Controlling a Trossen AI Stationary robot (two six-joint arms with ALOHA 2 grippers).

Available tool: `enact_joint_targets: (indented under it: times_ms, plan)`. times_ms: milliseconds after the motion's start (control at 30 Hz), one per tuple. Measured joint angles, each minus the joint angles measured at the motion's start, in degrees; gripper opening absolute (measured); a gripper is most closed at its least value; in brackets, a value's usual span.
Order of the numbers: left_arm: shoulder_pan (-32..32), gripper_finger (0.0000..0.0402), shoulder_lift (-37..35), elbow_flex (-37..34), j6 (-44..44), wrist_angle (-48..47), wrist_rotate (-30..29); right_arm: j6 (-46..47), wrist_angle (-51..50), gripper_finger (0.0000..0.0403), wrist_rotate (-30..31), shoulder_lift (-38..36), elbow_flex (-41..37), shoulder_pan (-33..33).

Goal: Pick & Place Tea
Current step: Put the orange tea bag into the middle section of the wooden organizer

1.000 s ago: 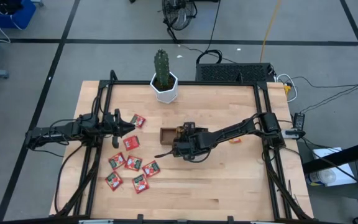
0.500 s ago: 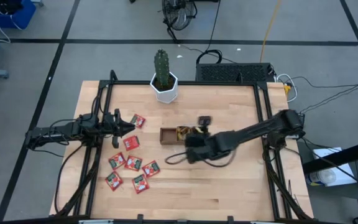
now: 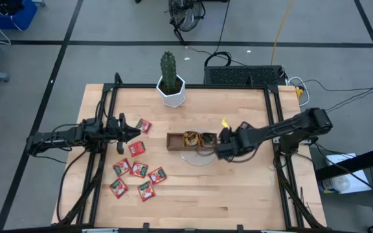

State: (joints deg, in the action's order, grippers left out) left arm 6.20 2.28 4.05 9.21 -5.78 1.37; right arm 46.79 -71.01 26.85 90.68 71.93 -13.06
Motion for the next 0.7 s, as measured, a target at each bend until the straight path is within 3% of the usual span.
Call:
enact_joint_targets:
  times_ms: [200,400,700]
  plan:
    - [0.0,0.0058,0.0,0.0,0.0,0.0,0.0,4.9,1.8,0.026,-14.4,-2.4,-11.2,6.9]
    - [0.0,0.0058,0.0,0.0,0.0,0.0,0.0,3.1,10.8,0.025,-22.0,-5.8,-22.2,12.5]
    - [0.0,0.0058,0.0,0.0,0.0,0.0,0.0,4.0,23.2,0.0249,-24.1,-9.9,-31.4,17.2]
